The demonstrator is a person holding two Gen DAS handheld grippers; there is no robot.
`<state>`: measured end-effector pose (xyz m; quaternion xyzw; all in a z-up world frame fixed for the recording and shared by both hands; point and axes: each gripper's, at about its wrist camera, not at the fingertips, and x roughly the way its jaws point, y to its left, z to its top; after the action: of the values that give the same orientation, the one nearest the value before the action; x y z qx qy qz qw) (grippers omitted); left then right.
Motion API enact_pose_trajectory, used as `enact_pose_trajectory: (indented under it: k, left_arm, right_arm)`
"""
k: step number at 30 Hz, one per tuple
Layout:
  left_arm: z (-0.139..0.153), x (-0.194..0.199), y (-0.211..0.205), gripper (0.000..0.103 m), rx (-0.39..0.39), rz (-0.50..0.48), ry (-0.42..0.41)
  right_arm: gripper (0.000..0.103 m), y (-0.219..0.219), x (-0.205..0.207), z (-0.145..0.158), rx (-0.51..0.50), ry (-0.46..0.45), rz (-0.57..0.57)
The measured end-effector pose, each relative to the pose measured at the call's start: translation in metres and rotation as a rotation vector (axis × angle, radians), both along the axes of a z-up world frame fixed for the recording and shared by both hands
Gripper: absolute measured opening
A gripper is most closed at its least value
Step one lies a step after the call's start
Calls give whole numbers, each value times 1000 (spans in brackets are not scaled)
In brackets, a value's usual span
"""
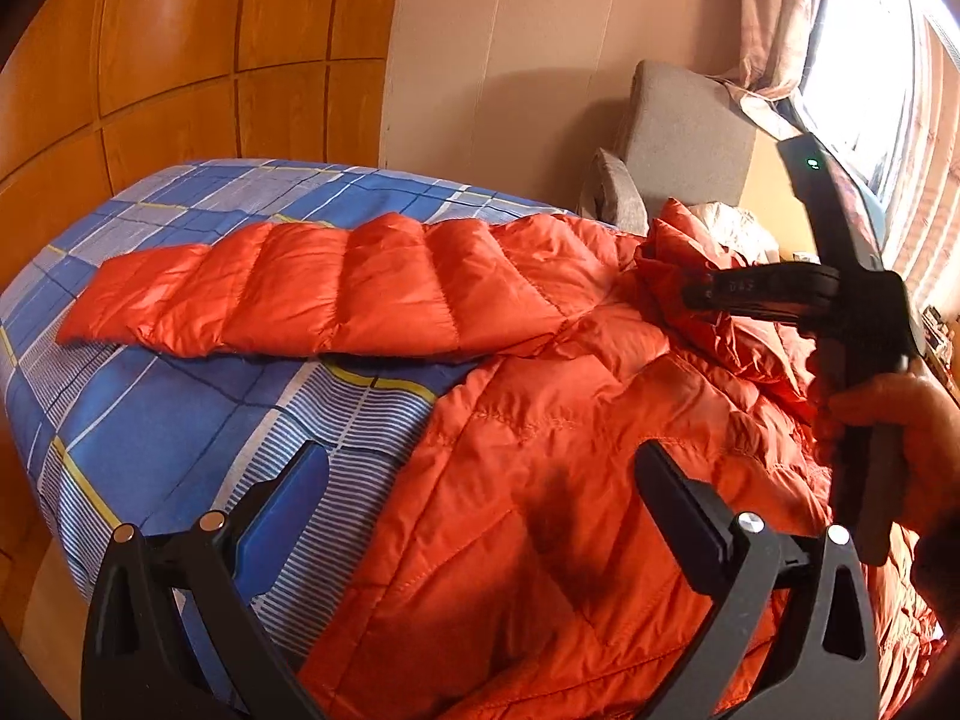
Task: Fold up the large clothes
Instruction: 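Lift the sleeve with the right gripper and fold it across the jacket body, then open the right gripper to release the folded sleeve onto the jacket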
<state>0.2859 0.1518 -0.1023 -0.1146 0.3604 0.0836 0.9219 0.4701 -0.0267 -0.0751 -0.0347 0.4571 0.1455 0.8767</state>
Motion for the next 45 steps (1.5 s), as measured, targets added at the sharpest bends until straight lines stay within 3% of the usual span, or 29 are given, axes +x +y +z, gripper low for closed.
enact_pose_trajectory:
  k: [6, 9, 10, 11, 13, 19, 27, 32, 37, 45]
  left_arm:
    - [-4, 2, 0, 101, -12, 6, 12]
    - [-1, 1, -2, 101, -7, 7, 11]
    - [2, -1, -3, 101, -7, 7, 3]
    - [4, -3, -4, 101, -2, 7, 0]
    - [8, -6, -3, 101, 10, 14, -6]
    - [11, -23, 39, 101, -16, 105, 1]
    - [2, -43, 111, 101, -21, 259, 29]
    - [-2, -38, 130, 101, -3, 269, 39]
    - [-14, -18, 145, 101, -31, 251, 86]
    - [-25, 1, 174, 90, -117, 279, 98]
  right_arm:
    - [15, 9, -14, -1, -6, -1, 121]
    - [15, 10, -11, -10, -9, 40, 123]
    - [26, 9, -11, -10, 5, 44, 122]
    - [48, 7, -12, -9, 29, 55, 122]
    - [66, 1, -20, -3, 83, 49, 117]
    - [66, -25, -55, 8, 109, 8, 78]
    - [66, -69, -89, 4, -43, -54, -84]
    - [66, -111, -97, 12, -37, -71, -233]
    - [66, -135, -102, 3, -116, -54, -345]
    - [66, -136, -106, -30, -184, -33, -348]
